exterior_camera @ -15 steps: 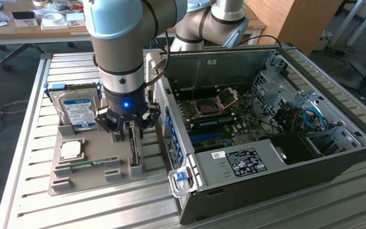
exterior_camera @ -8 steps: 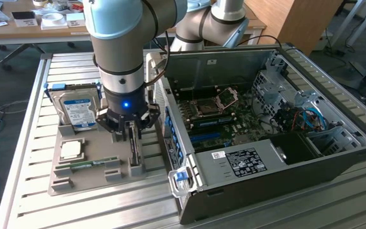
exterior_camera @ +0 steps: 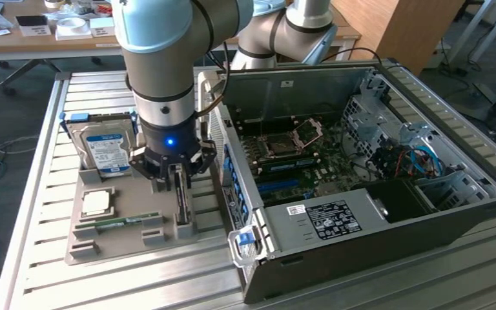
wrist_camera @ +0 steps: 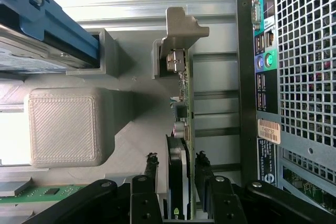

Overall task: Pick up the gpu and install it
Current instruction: 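Pick up the gpu and move the gpu toward the slot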

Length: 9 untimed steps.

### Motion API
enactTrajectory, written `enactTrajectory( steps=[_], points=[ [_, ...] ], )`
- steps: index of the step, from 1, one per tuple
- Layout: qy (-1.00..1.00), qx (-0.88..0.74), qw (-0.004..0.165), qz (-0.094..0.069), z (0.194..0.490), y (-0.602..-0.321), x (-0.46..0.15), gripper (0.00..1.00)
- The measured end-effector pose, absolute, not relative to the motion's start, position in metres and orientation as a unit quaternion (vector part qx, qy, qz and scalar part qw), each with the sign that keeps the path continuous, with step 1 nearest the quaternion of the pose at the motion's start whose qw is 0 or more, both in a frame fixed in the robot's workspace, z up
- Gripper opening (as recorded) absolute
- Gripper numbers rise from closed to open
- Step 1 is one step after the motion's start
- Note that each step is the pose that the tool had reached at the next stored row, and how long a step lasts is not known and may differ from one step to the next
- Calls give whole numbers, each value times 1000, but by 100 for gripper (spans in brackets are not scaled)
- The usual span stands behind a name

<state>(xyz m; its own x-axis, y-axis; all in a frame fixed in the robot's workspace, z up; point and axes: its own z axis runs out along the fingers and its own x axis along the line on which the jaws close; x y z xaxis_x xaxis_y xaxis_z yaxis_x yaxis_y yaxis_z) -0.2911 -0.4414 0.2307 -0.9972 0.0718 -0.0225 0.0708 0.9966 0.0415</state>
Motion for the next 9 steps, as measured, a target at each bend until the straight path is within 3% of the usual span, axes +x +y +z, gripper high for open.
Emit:
enactTrajectory(
  steps=[9],
  points=[
    [999,36,12,20,231,-442,-291,42]
  ],
)
